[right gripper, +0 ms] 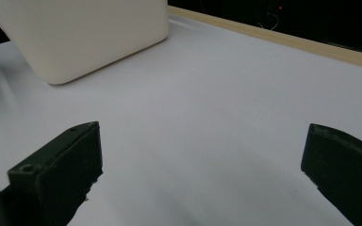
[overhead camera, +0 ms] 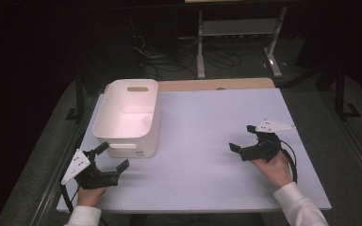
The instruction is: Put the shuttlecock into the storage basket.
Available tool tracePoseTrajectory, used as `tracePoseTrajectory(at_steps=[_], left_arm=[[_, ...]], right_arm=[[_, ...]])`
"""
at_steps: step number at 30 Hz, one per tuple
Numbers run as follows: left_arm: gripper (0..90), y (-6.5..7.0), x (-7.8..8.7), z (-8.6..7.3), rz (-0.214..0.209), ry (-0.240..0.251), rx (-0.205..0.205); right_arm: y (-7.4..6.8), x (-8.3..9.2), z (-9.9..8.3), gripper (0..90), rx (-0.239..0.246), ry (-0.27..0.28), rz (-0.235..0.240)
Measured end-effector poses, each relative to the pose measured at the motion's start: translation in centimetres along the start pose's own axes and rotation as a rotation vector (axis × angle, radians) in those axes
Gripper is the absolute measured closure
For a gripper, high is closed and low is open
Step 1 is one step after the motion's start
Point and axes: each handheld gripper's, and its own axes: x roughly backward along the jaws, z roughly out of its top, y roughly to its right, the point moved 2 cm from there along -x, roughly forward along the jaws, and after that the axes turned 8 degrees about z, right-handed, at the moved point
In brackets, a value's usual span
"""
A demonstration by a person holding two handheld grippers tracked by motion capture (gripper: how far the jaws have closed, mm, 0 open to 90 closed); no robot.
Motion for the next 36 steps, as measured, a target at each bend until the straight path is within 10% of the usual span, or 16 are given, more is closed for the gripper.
tracePoseTrajectory(at_steps=[36], left_arm=[[0.0, -0.1, 0.1, 0.1, 0.001, 0.006, 0.0]], right_arm=[[1.4, 5.4, -3.9, 0.0, -0.004, 0.163, -0.057]])
